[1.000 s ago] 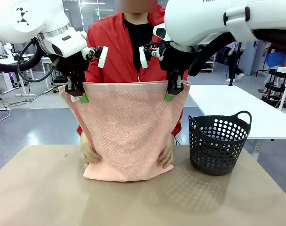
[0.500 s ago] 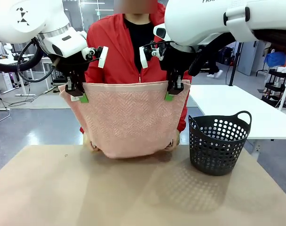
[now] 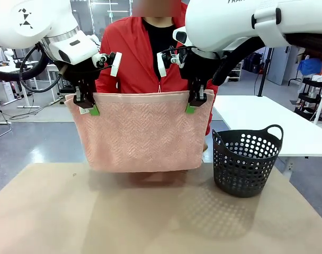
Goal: Fold the towel.
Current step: Release the end of the 100 cm Hotel Towel you were holding.
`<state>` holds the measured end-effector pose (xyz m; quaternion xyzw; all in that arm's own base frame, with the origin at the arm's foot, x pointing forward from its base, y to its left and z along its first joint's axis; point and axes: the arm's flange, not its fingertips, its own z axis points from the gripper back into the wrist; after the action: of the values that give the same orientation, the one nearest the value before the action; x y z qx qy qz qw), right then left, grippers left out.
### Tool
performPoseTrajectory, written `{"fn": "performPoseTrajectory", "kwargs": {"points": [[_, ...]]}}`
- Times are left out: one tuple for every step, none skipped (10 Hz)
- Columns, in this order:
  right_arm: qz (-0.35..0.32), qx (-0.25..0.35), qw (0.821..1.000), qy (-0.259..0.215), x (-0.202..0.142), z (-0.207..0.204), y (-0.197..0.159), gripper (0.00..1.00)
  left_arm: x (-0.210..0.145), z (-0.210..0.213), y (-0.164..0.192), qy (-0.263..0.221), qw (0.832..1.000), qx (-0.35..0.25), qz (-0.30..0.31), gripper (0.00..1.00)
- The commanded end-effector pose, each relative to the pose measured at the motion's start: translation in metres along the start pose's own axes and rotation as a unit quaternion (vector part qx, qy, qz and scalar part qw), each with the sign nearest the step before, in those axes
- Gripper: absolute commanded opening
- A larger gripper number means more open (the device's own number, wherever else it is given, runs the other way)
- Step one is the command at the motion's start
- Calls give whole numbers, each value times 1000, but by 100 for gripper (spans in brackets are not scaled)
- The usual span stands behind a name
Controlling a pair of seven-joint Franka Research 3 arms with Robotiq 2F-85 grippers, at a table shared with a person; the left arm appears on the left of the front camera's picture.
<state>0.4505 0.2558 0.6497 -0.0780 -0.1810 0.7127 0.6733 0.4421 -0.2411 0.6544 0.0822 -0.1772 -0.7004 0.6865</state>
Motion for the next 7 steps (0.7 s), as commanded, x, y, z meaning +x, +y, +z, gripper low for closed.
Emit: {"fn": "performPoseTrajectory", "kwargs": {"points": [[2,-2,1000,3,-1,1,0,0,-1,2,1,1,1000,3,1,0],[2,-2,1000,3,-1,1,0,0,-1,2,1,1,1000,3,1,0],[2,-2,1000,3,-1,1,0,0,-1,2,1,1,1000,3,1,0],[2,-2,1000,3,-1,1,0,0,-1,2,1,1,1000,3,1,0],[2,-2,1000,3,-1,1,0,0,-1,2,1,1,1000,3,1,0],[2,-2,1000,3,-1,1,0,0,-1,2,1,1,1000,3,1,0],[2,-2,1000,3,-1,1,0,0,-1,2,1,1,1000,3,1,0]]}}
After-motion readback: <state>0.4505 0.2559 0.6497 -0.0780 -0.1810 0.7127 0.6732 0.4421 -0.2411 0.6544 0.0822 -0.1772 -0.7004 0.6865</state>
